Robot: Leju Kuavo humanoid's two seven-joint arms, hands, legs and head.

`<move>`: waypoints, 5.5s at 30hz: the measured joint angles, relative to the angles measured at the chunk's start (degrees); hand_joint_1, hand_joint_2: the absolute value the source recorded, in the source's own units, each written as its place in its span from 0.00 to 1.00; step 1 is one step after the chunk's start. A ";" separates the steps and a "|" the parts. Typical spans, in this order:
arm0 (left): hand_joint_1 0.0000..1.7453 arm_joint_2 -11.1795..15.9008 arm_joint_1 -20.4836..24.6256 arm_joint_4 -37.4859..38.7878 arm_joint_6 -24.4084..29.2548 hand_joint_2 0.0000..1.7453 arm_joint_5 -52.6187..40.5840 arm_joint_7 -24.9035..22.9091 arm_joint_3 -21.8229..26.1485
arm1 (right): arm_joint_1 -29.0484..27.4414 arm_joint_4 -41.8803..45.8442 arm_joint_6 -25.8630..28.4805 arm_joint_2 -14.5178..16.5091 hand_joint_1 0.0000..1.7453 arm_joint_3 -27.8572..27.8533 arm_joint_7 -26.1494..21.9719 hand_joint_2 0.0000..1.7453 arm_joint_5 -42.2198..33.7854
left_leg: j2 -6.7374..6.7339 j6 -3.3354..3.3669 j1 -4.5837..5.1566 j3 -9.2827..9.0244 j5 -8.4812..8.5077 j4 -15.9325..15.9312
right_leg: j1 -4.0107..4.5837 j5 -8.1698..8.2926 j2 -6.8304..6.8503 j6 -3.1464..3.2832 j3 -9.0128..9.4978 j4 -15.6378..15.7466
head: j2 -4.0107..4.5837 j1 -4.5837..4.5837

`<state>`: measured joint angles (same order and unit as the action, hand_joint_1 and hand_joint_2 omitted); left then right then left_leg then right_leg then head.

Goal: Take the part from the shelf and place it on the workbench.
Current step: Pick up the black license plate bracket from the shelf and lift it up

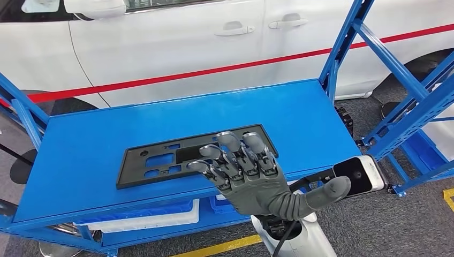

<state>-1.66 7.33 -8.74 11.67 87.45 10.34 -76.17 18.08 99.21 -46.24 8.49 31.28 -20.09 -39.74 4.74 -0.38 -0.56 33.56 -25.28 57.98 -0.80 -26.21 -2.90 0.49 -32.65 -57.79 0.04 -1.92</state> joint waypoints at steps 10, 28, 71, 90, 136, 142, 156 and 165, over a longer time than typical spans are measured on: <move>0.00 0.05 0.08 0.02 0.00 0.00 0.01 0.02 -0.01 | -0.03 0.00 0.18 0.10 0.00 0.00 0.02 0.00 0.11 | -4.82 -1.03 -0.38 1.09 -0.90 3.76 | 0.03 -0.09 3.35 0.27 0.47 0.23 | 0.00 -0.40; 0.00 -0.03 0.02 0.02 0.02 0.00 0.09 0.38 0.00 | -0.06 -0.65 5.22 -0.61 0.00 0.00 -3.50 0.00 11.39 | -4.31 0.61 -0.03 0.11 0.32 0.27 | 0.43 -0.74 2.93 -0.87 -0.15 -1.00 | 0.00 -0.31; 0.00 -0.15 -0.36 0.02 -0.98 0.00 0.09 0.93 -0.02 | -1.00 -12.82 31.86 -7.50 0.00 0.13 -11.10 1.00 47.06 | -4.48 -0.68 -0.08 2.78 -2.66 7.88 | 0.53 -0.23 3.06 0.97 -0.38 -0.74 | 0.00 -0.22; 0.00 -0.30 -0.19 0.02 -1.23 0.00 -0.60 1.21 -0.18 | 4.11 -31.69 49.83 -7.20 0.00 3.38 -10.15 1.00 63.39 | -4.12 0.39 0.31 -0.73 -0.57 0.06 | 0.26 0.30 2.80 -0.76 -1.69 -1.18 | 0.00 0.03; 0.00 -0.49 -0.12 0.04 -2.95 0.00 0.09 2.49 -0.84 | 11.70 -50.45 83.48 -1.84 0.00 15.85 -2.91 1.00 97.87 | -4.39 -0.07 0.27 -0.54 -0.54 0.23 | 0.59 0.92 2.75 0.02 -1.85 -0.83 | 0.00 0.11; 0.00 -0.42 -0.09 0.04 -3.28 0.00 0.07 3.09 -0.84 | 12.16 -52.60 83.13 -1.88 0.00 15.85 -3.23 1.00 97.69 | -4.49 1.61 -0.10 -0.51 0.26 -0.52 | 0.42 -5.34 2.81 -1.37 -6.75 -11.60 | 0.00 0.23; 0.00 -0.51 -0.11 0.04 -4.01 0.00 -0.07 3.21 -1.17 | 16.45 -63.09 81.99 -0.74 0.00 15.48 -5.31 1.00 95.05 | -4.41 -1.00 -0.01 2.30 -3.87 6.01 | 0.46 0.83 2.82 1.15 -1.29 -0.28 | 0.00 0.11; 0.00 -0.51 -0.08 0.04 -4.20 0.00 -0.36 3.34 -1.45 | 18.94 -68.72 81.78 0.26 0.00 15.08 -5.74 1.00 94.37 | -4.39 -0.57 0.12 0.34 0.00 1.34 | 0.79 0.25 2.71 0.71 -1.20 -0.96 | 0.00 0.12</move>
<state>-2.16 7.26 -8.70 7.47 87.09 13.69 -77.62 37.03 30.48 35.54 8.74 46.35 -25.83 54.63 0.35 -0.95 -0.45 33.90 -25.29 59.32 -0.01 -25.96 -0.19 1.20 -33.85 -58.75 0.04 -1.80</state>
